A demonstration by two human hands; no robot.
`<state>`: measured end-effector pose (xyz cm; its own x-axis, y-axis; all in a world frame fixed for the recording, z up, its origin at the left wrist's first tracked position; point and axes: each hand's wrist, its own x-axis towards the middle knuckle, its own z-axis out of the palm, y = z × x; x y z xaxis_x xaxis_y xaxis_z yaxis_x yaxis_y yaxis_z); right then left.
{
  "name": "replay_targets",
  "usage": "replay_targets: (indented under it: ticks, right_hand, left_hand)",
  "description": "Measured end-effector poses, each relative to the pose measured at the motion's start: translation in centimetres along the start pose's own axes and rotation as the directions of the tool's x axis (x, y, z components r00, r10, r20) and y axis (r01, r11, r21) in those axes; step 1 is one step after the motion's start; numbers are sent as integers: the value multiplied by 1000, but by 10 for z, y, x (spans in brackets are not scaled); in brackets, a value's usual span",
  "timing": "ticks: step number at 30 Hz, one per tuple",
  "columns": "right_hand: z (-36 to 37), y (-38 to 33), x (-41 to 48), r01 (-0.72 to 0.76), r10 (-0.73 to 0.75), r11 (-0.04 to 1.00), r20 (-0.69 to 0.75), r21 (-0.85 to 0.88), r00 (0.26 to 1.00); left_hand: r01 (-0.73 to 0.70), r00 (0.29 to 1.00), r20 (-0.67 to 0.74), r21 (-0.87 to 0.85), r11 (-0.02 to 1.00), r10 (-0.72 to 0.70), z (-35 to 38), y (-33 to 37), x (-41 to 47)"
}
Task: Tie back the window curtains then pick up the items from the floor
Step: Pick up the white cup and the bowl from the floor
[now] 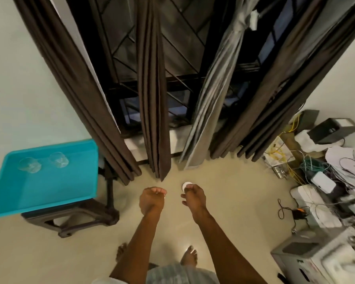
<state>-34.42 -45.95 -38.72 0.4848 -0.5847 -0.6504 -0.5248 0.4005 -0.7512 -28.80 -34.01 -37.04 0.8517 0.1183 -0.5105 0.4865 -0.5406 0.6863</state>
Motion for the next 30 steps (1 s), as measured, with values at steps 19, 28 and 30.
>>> replay_targets:
  ticks: [19,28,30]
  right_hand:
    - [-55,-57,108,11,-17,986,-35,-168,999]
    - [-57,-59,146,-29,20,989,-57,-148,998]
    - [-58,-61,159,-35,26,983,-47,-180,999]
  left_hand:
    - [69,998,-6,-85,994,-69,105,92,58]
    - [55,997,52,35,998,-57,140,112,78]
    - [58,997,48,47,997,-60,150,112,80]
